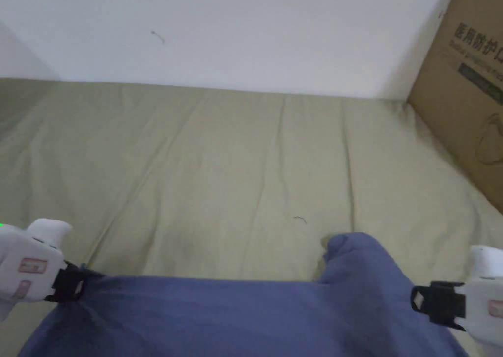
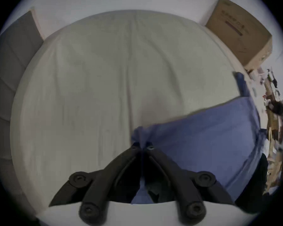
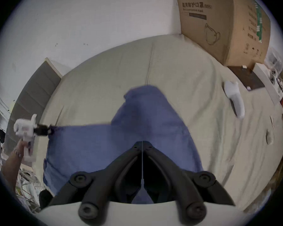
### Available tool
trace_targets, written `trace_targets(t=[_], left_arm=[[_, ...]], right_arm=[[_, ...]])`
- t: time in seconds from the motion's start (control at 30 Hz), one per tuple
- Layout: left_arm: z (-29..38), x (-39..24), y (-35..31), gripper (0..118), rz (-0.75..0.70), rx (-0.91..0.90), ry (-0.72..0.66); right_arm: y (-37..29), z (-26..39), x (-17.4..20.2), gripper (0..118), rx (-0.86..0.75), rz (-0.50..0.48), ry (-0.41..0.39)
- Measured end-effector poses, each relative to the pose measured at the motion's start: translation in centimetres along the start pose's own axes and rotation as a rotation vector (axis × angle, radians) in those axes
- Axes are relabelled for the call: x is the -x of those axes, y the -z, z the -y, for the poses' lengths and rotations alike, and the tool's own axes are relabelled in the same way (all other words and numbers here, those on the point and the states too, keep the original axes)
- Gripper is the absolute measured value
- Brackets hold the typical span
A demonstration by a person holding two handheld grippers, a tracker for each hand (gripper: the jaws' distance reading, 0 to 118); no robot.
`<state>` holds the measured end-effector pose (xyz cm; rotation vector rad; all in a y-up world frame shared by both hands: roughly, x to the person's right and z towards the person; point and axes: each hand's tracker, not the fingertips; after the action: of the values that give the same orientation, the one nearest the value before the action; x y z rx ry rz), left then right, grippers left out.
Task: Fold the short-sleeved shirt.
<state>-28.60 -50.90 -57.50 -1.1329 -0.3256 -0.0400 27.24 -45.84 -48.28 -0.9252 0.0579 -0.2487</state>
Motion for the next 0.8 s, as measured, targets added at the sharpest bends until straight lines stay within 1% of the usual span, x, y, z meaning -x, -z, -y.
trace_targets(t=[0.03, 0.07, 0.1, 0.13, 0.17, 0.2, 0.23, 0.3, 0.33, 0.37, 0.4, 0.43, 0.47, 0.5, 0.53, 0.57, 0.6, 0.63, 0.7, 0.73, 0.8], left_arm=[[0.2, -0.4, -1.2, 1, -0.013, -0.023, 0.004], [0.4, -0.6, -2.2, 1, -0.022, -0.035, 0.008], [0.5, -0.9, -3.1, 1, -0.025, -0.052, 0.007], [0.6, -1.1, -4.1, 1, -0.017, -0.062, 0.000], [0.6, -1.2, -4.7, 1, -0.007, -0.067, -0.012], [1.0, -1.0, -5.3, 1, -0.001, -0.074, -0.022], [1.2, -1.1, -5.9, 1, 0.004, -0.080, -0.034], [1.6, -1.1, -6.8, 1, 0.009, -0.094, -0.057], [2.0, -0.9, -7.1, 1, 0.008, -0.096, -0.067], [2.2, -0.8, -7.3, 1, 0.008, -0.093, -0.072], [2.4, -0.9, -7.4, 2, 0.009, -0.088, -0.079], [2.6, -1.0, -7.6, 1, 0.011, -0.082, -0.082], [3.0, -0.8, -7.6, 2, 0.012, -0.079, -0.083], [3.2, -0.9, -7.8, 2, 0.014, -0.076, -0.085], [3.4, -1.1, -8.0, 1, 0.017, -0.077, -0.088], [3.6, -1.2, -8.3, 1, 0.019, -0.080, -0.094], [3.9, -1.2, -8.5, 1, 0.019, -0.083, -0.103], [4.2, -1.4, -9.0, 2, 0.017, -0.091, -0.110], [4.7, -1.7, -10.1, 1, 0.025, -0.111, -0.120], [5.2, -1.7, -10.7, 2, 0.031, -0.122, -0.122], [6.0, -2.0, -12.1, 1, 0.029, -0.135, -0.112]], right_arm=[[1.4, -1.6, -0.3, 67, -0.004, 0.011, -0.003], [2.8, -2.8, -0.4, 100, 0.005, 0.038, -0.022], [5.0, -4.3, -1.2, 115, 0.030, 0.060, -0.043], [7.3, -5.6, -1.8, 118, 0.079, 0.061, -0.031], [8.6, -6.3, -2.2, 118, 0.105, 0.062, -0.010], [10.3, -6.9, -2.9, 116, 0.114, 0.074, 0.008], [12.4, -7.6, -3.6, 116, 0.159, 0.109, 0.021], [14.8, -7.5, -4.9, 116, 0.207, 0.212, 0.038], [15.4, -7.4, -5.1, 115, 0.243, 0.219, 0.046], [15.4, -7.3, -4.9, 113, 0.284, 0.206, 0.043], [15.4, -6.9, -4.6, 104, 0.308, 0.182, 0.024], [14.9, -6.4, -4.1, 77, 0.295, 0.155, -0.003], [14.2, -6.0, -3.3, 65, 0.267, 0.200, -0.069], [12.9, -5.6, -2.6, 46, 0.233, 0.181, -0.123], [12.0, -5.4, -2.4, 3, 0.234, 0.094, -0.107], [11.2, -5.2, -2.4, 0, 0.241, 0.055, -0.081], [9.8, -5.0, -2.4, 0, 0.214, 0.050, -0.069], [8.0, -4.6, -1.9, 0, 0.170, 0.052, -0.074], [4.5, -4.4, -2.4, 0, 0.091, 0.031, -0.066], [2.4, -4.2, -2.9, 0, 0.053, 0.030, -0.040], [-1.6, -3.6, -4.1, 0, -0.001, -0.010, 0.028]])
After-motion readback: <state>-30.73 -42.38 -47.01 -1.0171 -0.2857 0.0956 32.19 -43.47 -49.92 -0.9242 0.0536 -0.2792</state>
